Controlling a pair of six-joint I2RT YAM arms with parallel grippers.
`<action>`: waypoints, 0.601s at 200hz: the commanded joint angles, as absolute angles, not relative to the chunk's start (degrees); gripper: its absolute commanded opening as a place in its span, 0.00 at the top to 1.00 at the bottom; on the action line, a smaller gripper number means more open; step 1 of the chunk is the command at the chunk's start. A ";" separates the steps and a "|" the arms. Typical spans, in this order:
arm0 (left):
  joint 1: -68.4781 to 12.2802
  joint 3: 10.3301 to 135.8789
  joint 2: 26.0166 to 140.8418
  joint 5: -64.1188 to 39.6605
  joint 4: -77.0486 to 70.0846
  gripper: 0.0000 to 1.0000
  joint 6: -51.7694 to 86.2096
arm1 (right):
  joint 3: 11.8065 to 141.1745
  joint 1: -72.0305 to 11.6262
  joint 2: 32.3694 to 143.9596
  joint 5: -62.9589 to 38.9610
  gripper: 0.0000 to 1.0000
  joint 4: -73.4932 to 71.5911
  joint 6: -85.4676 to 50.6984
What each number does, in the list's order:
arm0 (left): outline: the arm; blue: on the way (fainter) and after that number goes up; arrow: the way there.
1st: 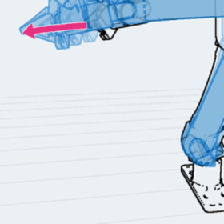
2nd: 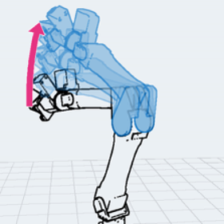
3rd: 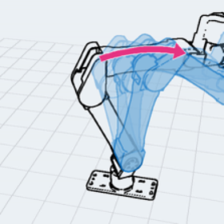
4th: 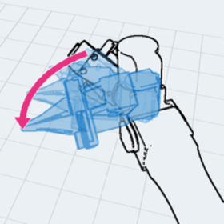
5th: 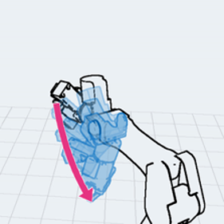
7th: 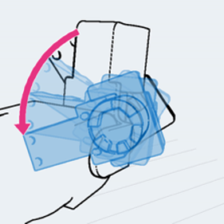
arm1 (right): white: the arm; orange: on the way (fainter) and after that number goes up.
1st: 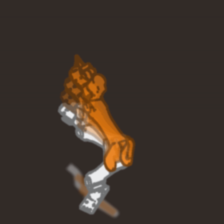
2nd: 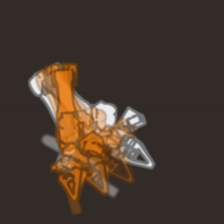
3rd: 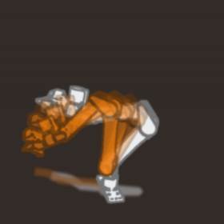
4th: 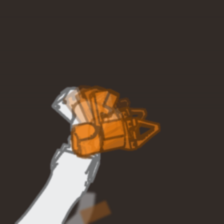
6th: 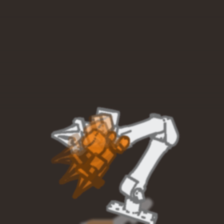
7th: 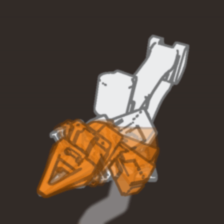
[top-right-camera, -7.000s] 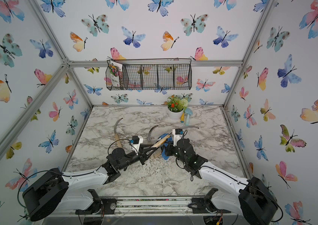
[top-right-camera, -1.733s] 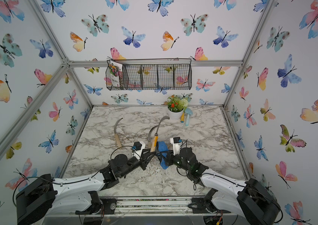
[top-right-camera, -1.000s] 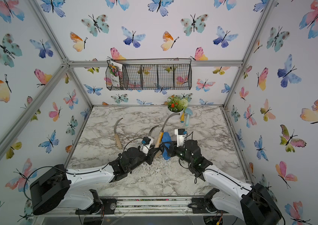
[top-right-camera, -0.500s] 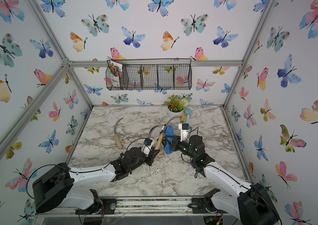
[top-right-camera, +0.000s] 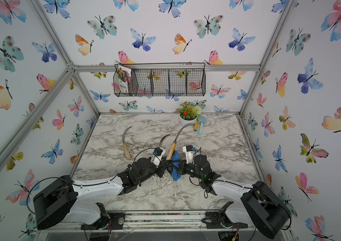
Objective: Wipe small sickles with rags
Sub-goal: Wipe the small sickle.
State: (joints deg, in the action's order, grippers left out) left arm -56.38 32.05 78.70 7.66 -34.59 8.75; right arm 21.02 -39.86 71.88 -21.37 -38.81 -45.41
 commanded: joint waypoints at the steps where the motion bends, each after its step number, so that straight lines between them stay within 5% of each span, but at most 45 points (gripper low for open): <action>1: -56.60 31.55 77.87 6.96 -35.60 1.00 8.00 | 24.28 -40.00 68.73 -21.76 0.98 -41.83 -43.56; 73: -56.63 31.39 77.60 6.17 -35.49 1.00 8.17 | 35.17 -35.68 65.03 -21.27 0.98 -29.12 -38.76; 120: -56.60 31.38 77.78 5.89 -35.88 1.00 8.17 | 29.38 -35.85 70.28 -28.83 0.98 -39.35 -43.17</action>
